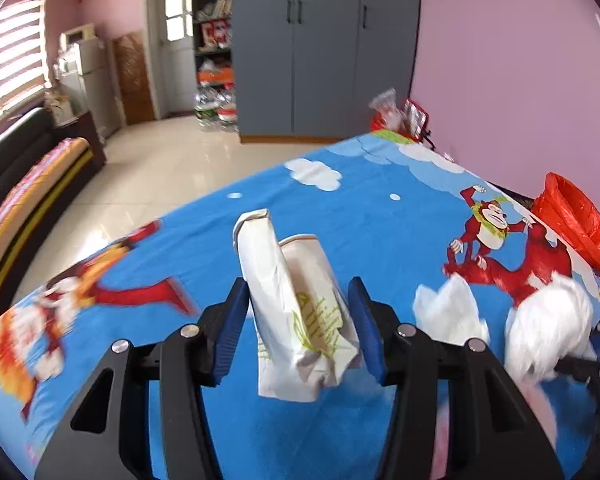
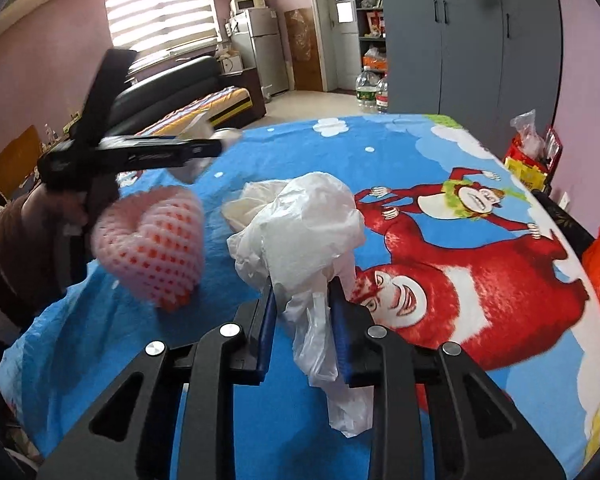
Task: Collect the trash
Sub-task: 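Grasp the white plastic bag with the right tool while the left tool grasps the white paper bag, then carry the plastic bag and paper bag to the red bucket and release both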
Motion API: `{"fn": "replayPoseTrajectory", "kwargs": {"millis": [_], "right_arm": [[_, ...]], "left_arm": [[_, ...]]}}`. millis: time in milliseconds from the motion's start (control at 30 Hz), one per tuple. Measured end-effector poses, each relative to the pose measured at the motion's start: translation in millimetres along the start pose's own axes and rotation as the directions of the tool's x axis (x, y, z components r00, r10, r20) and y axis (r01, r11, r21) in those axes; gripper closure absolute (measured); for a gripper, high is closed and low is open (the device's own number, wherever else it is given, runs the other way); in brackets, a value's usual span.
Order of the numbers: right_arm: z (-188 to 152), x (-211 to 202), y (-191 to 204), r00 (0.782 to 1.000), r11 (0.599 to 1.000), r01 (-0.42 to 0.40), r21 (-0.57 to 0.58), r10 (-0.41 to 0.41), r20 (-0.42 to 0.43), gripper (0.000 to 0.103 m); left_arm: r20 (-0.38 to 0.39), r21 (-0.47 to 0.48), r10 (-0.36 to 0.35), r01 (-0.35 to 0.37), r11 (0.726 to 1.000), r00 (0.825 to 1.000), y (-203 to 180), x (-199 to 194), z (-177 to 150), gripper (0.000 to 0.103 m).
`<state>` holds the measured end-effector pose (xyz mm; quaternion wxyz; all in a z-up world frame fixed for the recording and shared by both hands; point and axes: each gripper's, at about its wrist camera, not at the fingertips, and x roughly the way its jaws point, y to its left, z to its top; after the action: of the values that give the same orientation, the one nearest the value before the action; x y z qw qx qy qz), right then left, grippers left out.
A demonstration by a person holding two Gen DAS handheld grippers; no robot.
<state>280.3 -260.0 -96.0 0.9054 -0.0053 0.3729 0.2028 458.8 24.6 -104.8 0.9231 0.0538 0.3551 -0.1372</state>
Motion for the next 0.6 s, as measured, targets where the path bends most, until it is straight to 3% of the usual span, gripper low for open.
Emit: {"fn": "replayPoseTrajectory", "kwargs": {"millis": [267,600], "right_arm": [[-19.6,-43.3,25.0,1.000,1.000,0.010,0.021,-0.011,0.022,0.077],[-47.6,-86.5,57.9,0.996,0.999,0.038,0.020,-0.040,0.075,0.077]], "left_arm": [[0.091,-0.041,0.063,-0.059,0.997,0.994,10.8,-113.4,-55.3,0.053],[0.164,-0.019,0.033,-0.031,0.999,0.986,-38.0,-200.1,-120.9,0.052]]}}
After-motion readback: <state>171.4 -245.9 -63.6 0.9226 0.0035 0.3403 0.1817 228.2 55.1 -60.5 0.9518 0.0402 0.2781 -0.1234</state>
